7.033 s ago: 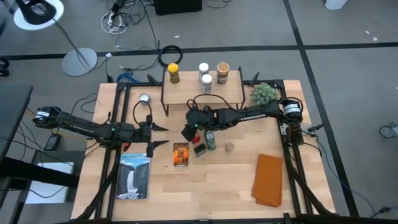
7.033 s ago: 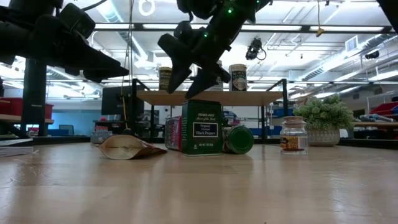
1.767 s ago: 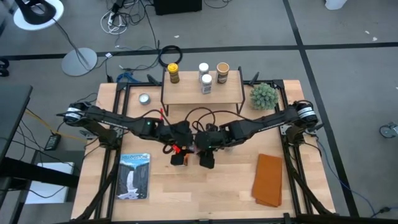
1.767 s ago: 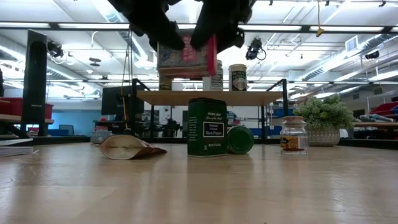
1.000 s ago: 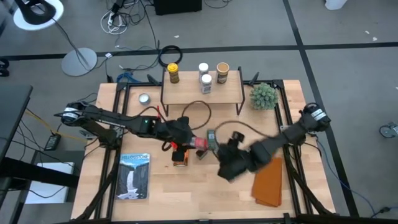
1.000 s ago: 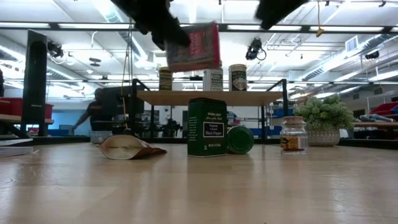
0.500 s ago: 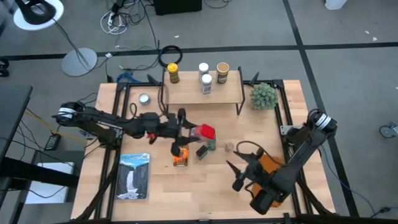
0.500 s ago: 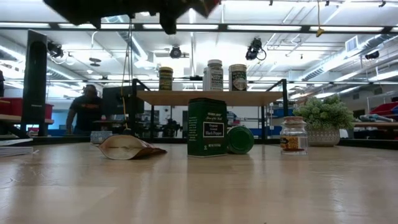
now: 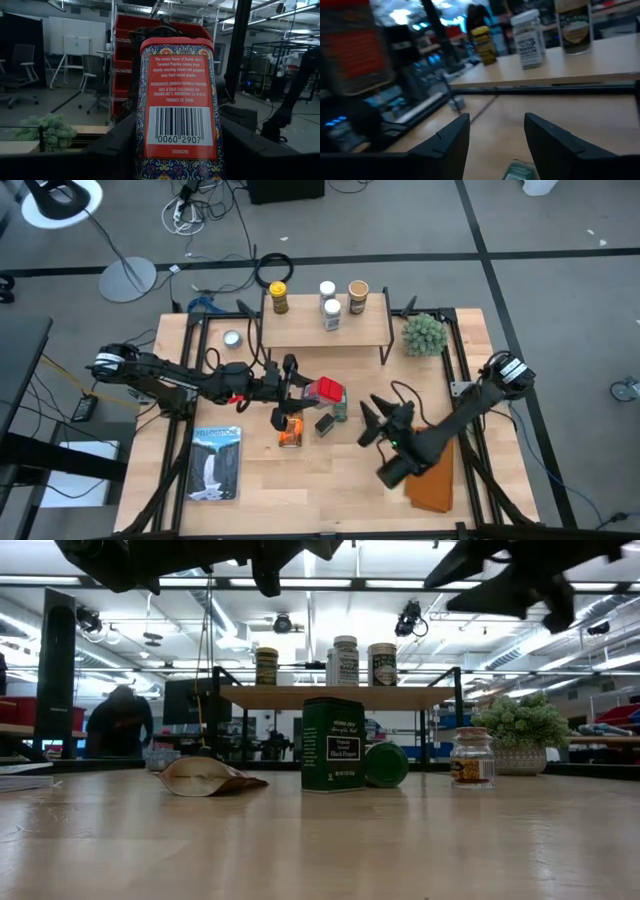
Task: Shelf spices
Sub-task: Put the red can seasoning on the shelf
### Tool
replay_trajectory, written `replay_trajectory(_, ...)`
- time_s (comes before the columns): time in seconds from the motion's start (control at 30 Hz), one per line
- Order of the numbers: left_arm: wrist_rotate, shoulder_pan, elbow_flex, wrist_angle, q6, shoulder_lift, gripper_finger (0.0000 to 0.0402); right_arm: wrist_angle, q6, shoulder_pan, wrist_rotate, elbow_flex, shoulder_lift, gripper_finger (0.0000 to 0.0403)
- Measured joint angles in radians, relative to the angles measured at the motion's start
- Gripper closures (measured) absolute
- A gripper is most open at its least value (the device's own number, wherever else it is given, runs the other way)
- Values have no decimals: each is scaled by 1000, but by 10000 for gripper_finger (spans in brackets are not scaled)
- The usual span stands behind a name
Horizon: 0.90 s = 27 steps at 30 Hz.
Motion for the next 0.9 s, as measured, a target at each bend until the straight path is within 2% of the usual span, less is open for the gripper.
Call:
replay_trajectory(0.1, -4, 0, 0, -1, 0, 0, 195, 2, -71, -42, -66, 36, 0, 213)
replay_trajectory(0.27, -5, 0, 0, -13, 2, 0, 195, 5, -331, -78, -217, 117, 0, 213)
replay_trajectory(0.47, -5, 0, 0, -11, 2, 0, 194, 69, -607, -86, -222, 217, 0, 217)
replay_trajectory(0.63, -5, 0, 0, -27, 1, 0, 193, 182, -863, -69, -244, 233, 0, 212)
replay_trajectory(0.7, -5, 0, 0, -30, 1, 0, 193, 212, -898, -64, -308, 233, 0, 206)
replay_trajectory(0.77, -5, 0, 0, -38, 0, 0, 193, 220, -901, -65, -419, 233, 0, 194)
replay_trajectory(0.83, -5, 0, 0, -42, 0, 0, 193, 229, -902, -73, -531, 233, 0, 174)
replay_trajectory(0.9, -5, 0, 0, -38, 0, 0, 193, 241, -903, -78, -593, 233, 0, 147)
